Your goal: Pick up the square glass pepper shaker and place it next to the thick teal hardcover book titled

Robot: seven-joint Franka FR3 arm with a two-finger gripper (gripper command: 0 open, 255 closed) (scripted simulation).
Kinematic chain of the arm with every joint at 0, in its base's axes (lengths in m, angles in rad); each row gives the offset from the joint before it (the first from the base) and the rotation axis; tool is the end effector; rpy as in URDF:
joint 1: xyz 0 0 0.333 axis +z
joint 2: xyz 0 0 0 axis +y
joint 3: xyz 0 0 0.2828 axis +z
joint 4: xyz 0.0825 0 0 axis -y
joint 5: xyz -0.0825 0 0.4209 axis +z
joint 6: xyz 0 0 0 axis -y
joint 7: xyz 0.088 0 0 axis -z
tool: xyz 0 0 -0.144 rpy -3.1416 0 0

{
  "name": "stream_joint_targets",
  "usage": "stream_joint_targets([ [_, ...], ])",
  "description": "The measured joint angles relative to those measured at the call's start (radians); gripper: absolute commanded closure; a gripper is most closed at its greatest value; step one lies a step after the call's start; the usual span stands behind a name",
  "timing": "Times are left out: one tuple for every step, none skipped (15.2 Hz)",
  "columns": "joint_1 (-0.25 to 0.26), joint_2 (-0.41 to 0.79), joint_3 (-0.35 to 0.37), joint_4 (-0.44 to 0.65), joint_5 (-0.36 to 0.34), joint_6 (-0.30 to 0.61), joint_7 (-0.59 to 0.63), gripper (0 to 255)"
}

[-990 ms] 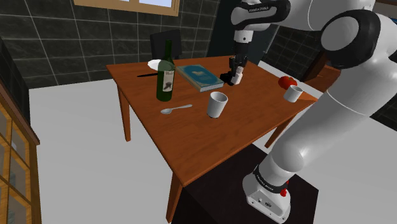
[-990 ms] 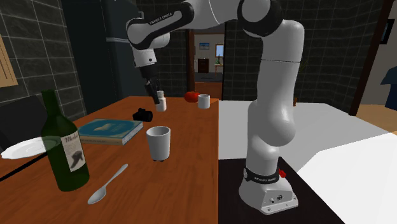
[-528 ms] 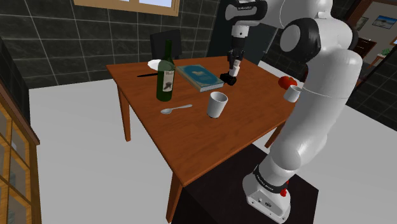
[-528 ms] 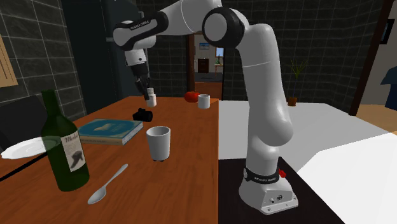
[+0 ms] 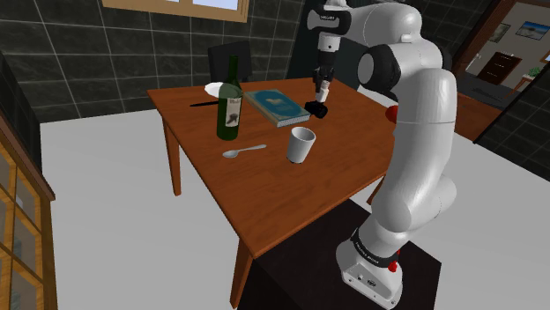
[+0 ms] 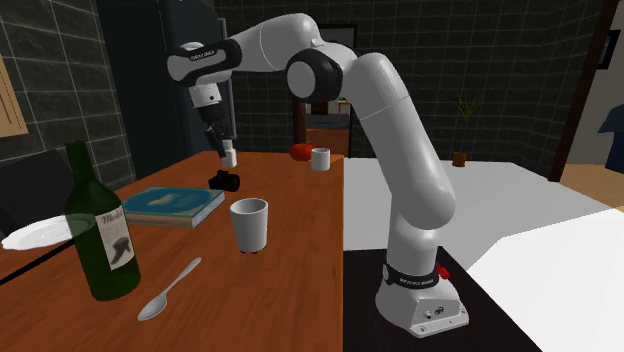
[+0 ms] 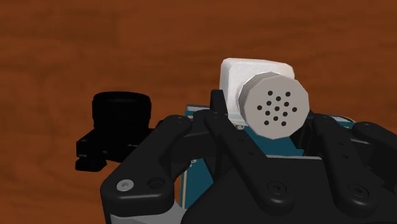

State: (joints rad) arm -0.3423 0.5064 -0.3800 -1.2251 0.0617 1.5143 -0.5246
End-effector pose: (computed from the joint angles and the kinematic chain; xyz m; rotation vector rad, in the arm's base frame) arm 0.5529 -0.4147 0.4134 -3.1039 0.2690 0.3442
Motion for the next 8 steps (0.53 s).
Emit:
stream_joint_targets([
  [-0.001, 0.001, 0.000, -0.013, 0.000, 0.014, -0.002, 255],
  [0.002, 0.000, 0.001, -0.028, 0.000, 0.028, 0.001, 255],
  [0.003, 0.003, 0.001, -0.037, 0.001, 0.040, 0.001, 255],
  [0.003, 0.003, 0.001, -0.052, 0.001, 0.054, 0.001, 255],
  [0.006, 0.000, 0.002, -0.070, 0.000, 0.069, 0.003, 255],
  [0.008, 0.000, 0.003, -0.083, 0.001, 0.082, 0.005, 255],
  [0.008, 0.001, 0.003, -0.097, 0.001, 0.097, 0.004, 255],
  [0.011, -0.004, 0.003, -0.119, 0.000, 0.114, 0.005, 255],
])
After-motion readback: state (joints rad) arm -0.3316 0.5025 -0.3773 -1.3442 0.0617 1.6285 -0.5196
